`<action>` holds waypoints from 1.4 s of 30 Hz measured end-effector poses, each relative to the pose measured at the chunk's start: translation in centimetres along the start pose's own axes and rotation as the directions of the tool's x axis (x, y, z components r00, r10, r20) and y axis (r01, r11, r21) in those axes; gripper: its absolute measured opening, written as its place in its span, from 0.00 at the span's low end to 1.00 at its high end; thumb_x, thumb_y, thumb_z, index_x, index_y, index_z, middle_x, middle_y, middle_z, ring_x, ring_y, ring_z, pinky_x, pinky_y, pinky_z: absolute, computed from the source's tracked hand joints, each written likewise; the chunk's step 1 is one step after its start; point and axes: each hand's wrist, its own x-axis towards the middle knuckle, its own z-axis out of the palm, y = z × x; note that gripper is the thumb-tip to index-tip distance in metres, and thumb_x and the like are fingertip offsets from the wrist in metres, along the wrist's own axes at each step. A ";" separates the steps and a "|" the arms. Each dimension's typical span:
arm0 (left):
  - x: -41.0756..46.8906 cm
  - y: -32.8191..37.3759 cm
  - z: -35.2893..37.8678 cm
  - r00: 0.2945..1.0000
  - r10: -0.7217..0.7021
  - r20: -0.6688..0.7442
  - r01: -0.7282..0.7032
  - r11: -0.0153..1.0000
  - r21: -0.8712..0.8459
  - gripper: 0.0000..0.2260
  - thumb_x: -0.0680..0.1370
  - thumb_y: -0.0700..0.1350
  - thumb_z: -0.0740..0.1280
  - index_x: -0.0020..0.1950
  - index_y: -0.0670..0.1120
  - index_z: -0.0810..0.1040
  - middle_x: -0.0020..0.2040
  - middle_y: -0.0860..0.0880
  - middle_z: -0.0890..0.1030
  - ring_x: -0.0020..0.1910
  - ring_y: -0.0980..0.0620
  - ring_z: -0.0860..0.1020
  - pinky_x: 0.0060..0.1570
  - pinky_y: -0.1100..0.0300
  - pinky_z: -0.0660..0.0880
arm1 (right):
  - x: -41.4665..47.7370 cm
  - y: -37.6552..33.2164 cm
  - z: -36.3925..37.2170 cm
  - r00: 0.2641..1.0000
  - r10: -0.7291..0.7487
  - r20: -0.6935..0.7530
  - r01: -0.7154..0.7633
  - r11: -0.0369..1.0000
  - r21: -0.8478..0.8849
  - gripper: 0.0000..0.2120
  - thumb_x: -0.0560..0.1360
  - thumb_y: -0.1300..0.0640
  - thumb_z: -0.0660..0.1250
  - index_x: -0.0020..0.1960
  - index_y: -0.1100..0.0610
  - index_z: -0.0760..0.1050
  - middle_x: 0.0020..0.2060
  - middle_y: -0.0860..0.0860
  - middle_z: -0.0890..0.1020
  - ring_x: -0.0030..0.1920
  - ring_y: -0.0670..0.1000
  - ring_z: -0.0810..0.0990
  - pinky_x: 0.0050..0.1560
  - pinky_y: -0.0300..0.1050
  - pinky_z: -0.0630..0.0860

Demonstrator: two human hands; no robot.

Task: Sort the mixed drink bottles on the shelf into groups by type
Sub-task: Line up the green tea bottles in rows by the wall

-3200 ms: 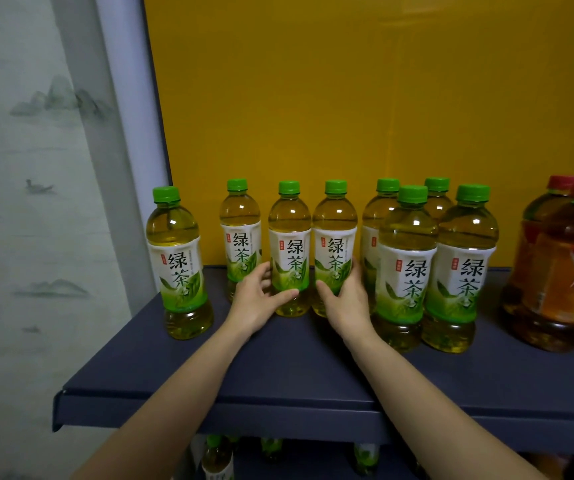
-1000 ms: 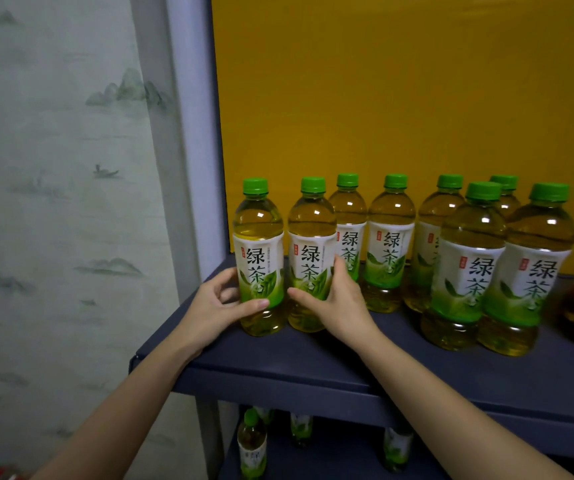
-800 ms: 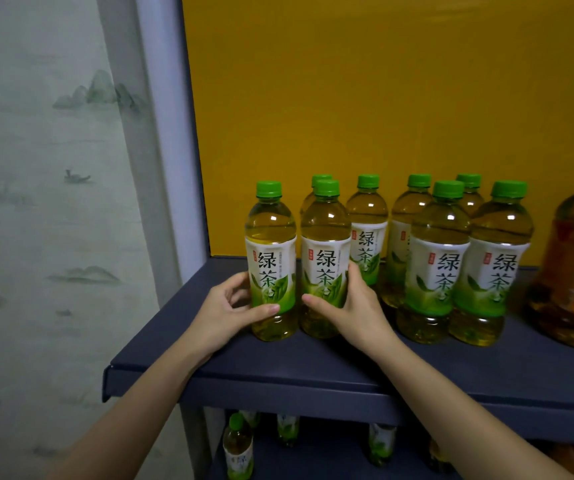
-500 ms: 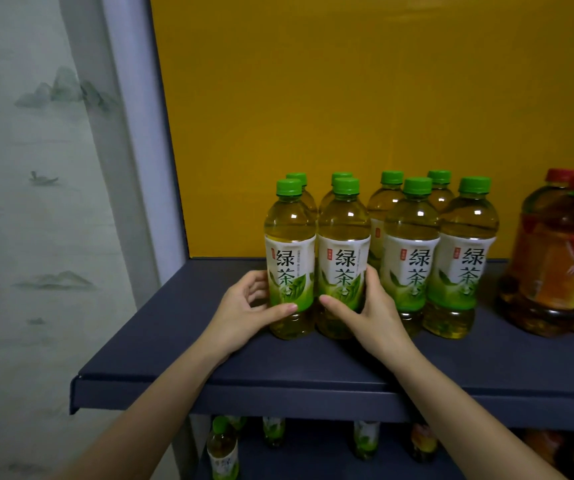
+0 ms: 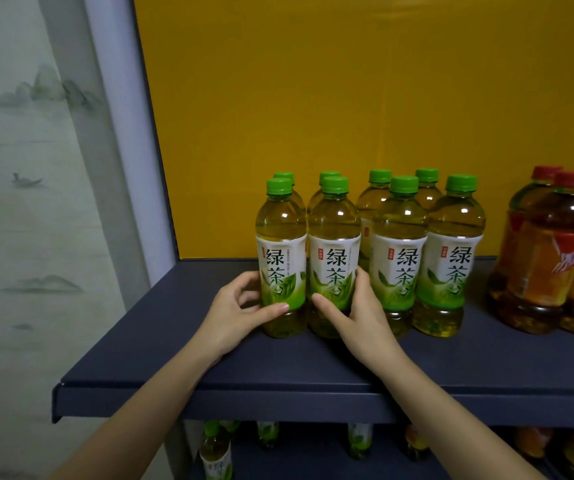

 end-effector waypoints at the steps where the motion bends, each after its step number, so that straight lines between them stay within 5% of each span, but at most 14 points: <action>1: 0.0 0.0 0.0 1.000 -0.002 0.001 0.002 1.000 -0.005 0.22 0.67 0.38 0.75 0.58 0.50 0.74 0.55 0.52 0.81 0.54 0.55 0.80 0.50 0.63 0.78 | 0.0 -0.1 0.0 1.000 -0.002 0.007 0.002 1.000 0.011 0.29 0.73 0.52 0.68 0.69 0.52 0.60 0.63 0.44 0.72 0.63 0.40 0.69 0.60 0.33 0.66; 8: 0.0 -0.3 -0.1 1.000 0.013 0.007 -0.013 1.000 0.001 0.22 0.67 0.39 0.75 0.59 0.49 0.75 0.56 0.49 0.81 0.55 0.53 0.80 0.53 0.58 0.78 | -0.9 0.2 -0.6 0.999 -0.030 0.016 0.031 0.999 -0.031 0.21 0.77 0.54 0.63 0.68 0.49 0.62 0.61 0.39 0.71 0.59 0.27 0.67 0.55 0.18 0.60; 15: 0.1 -0.4 -0.1 1.000 0.030 0.004 -0.030 1.000 -0.002 0.22 0.67 0.38 0.75 0.60 0.47 0.75 0.55 0.49 0.81 0.54 0.55 0.80 0.51 0.62 0.78 | -1.1 0.1 -0.8 0.999 -0.018 0.038 0.019 0.999 -0.029 0.22 0.78 0.54 0.61 0.70 0.50 0.61 0.65 0.43 0.71 0.66 0.39 0.67 0.67 0.37 0.63; 29: -0.3 -1.0 0.1 0.993 0.093 -0.066 -0.082 0.983 0.163 0.25 0.66 0.46 0.76 0.62 0.50 0.76 0.55 0.51 0.81 0.55 0.54 0.79 0.54 0.57 0.78 | -1.3 -1.0 -1.2 0.998 0.065 0.016 -0.063 0.994 -0.093 0.22 0.77 0.54 0.62 0.70 0.50 0.63 0.63 0.40 0.71 0.64 0.39 0.66 0.65 0.37 0.63; 33: -0.7 -0.6 0.0 0.970 0.214 -0.119 -0.159 0.921 0.356 0.23 0.67 0.49 0.75 0.61 0.49 0.76 0.52 0.52 0.80 0.48 0.54 0.79 0.47 0.57 0.79 | -1.5 -1.2 -2.0 0.995 0.101 -0.013 -0.102 0.983 -0.154 0.22 0.77 0.55 0.63 0.70 0.50 0.67 0.63 0.45 0.75 0.64 0.45 0.72 0.65 0.45 0.70; 38: -2.6 1.0 -0.3 0.936 0.311 -0.163 -0.173 0.814 0.555 0.07 0.73 0.49 0.70 0.48 0.51 0.76 0.44 0.54 0.78 0.39 0.56 0.77 0.39 0.50 0.78 | -3.0 -1.8 -3.9 0.990 0.138 -0.043 -0.144 0.966 -0.213 0.15 0.74 0.57 0.67 0.61 0.54 0.75 0.51 0.44 0.80 0.45 0.38 0.77 0.44 0.21 0.69; 42: -5.2 3.7 0.3 0.915 0.404 -0.011 -0.257 0.603 0.756 0.07 0.76 0.52 0.62 0.41 0.52 0.76 0.37 0.54 0.78 0.35 0.56 0.74 0.32 0.55 0.73 | -5.3 -2.3 -7.1 0.993 0.103 -0.062 -0.116 0.956 -0.270 0.08 0.74 0.54 0.67 0.52 0.47 0.77 0.42 0.39 0.81 0.44 0.38 0.78 0.45 0.32 0.74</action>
